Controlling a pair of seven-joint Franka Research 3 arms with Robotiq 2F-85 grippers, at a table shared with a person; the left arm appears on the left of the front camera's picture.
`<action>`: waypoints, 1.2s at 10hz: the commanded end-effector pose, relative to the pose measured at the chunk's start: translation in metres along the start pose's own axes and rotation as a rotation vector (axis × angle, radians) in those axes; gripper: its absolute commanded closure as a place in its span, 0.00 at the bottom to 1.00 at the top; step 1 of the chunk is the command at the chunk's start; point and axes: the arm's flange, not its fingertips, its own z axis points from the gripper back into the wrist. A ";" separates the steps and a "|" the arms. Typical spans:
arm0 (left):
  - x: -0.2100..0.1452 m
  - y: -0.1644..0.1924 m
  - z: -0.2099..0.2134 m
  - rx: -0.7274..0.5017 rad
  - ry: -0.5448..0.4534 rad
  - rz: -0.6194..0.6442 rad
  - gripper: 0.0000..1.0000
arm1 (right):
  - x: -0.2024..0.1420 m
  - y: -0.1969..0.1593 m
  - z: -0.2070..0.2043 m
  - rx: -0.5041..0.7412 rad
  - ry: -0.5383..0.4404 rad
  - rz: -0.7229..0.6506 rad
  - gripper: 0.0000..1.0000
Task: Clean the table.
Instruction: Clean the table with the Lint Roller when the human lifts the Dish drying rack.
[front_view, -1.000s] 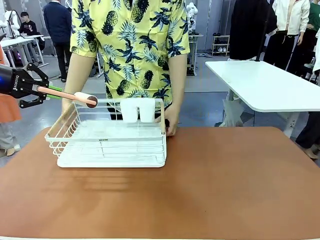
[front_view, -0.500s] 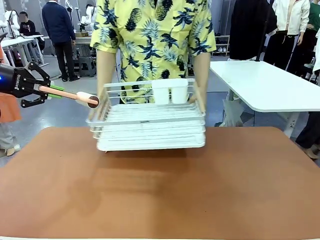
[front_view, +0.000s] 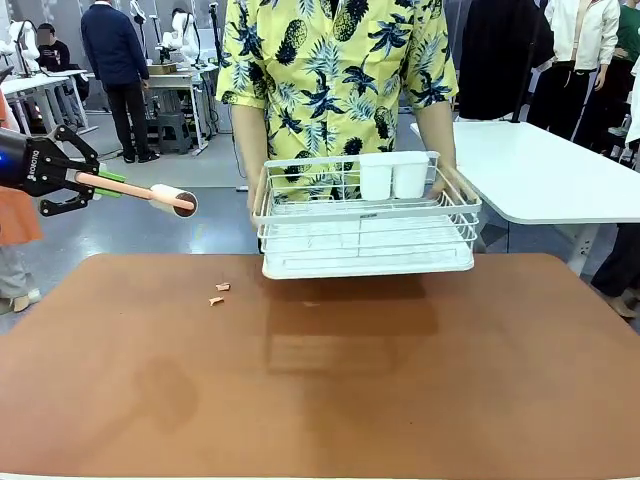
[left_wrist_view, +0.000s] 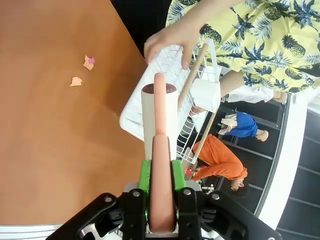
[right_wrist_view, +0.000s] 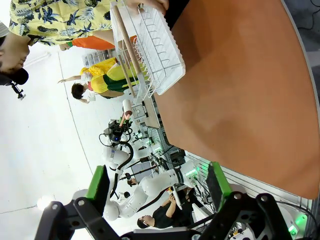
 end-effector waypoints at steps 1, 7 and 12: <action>0.001 0.001 0.001 0.001 -0.011 -0.002 1.00 | -0.001 0.003 0.001 -0.002 -0.002 0.006 0.00; 0.001 0.001 0.001 0.001 -0.011 -0.002 1.00 | -0.001 0.003 0.001 -0.002 -0.002 0.006 0.00; 0.001 0.001 0.001 0.001 -0.011 -0.002 1.00 | -0.001 0.003 0.001 -0.002 -0.002 0.006 0.00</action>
